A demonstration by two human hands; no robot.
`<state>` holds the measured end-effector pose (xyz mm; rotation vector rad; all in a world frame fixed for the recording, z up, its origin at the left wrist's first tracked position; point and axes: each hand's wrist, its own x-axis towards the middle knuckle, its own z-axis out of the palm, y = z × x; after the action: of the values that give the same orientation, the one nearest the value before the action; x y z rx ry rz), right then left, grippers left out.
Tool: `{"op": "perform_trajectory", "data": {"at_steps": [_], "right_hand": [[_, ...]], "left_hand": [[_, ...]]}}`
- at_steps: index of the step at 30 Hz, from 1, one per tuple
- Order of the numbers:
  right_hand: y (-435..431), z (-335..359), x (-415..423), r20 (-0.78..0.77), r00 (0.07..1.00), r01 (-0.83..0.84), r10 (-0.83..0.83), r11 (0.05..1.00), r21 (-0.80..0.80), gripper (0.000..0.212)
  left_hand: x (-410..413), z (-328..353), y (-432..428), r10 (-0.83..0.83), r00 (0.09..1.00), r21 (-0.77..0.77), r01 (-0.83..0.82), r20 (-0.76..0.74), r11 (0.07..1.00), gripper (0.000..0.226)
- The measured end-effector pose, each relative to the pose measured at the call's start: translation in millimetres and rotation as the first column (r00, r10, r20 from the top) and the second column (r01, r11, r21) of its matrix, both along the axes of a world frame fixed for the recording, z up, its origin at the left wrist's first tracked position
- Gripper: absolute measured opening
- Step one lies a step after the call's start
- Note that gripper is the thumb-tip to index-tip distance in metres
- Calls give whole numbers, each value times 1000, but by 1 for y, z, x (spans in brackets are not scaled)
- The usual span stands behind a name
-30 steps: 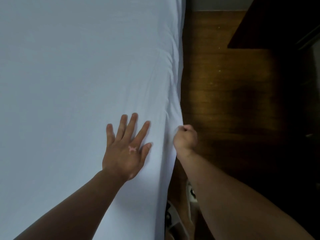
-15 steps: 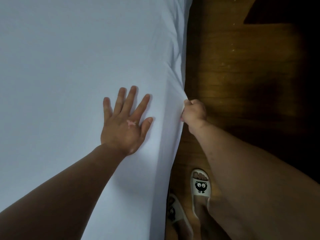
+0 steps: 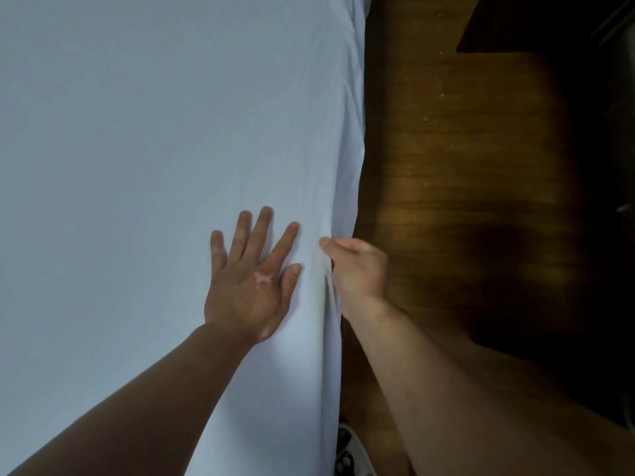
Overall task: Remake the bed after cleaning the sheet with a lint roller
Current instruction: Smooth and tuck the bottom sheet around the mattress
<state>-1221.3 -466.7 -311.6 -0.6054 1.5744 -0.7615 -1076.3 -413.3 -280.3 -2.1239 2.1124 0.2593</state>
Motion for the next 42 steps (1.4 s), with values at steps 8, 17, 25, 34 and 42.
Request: {"op": "perform_trajectory", "data": {"at_steps": [8,17,25,34,42], "right_hand": [[9,-1,2,-415,904,-204,106,958,-200,22],[-3,-40,-21,-446,853,-415,269,869,-270,21],[82,-3,-23,-236,910,-359,341,932,-39,35],[239,10,-22,-249,955,-180,160,982,-63,22],[248,10,-21,-213,977,-11,-14,993,-117,16]], "left_hand": [[-4,5,40,21,1000,33,-21,-16,999,66],[-14,-8,43,-19,999,13,18,51,1000,64],[5,3,94,37,999,20,-38,16,999,62],[-12,-2,175,-41,999,14,41,4,999,66],[-15,1,234,-111,993,12,112,-31,994,65]]}}
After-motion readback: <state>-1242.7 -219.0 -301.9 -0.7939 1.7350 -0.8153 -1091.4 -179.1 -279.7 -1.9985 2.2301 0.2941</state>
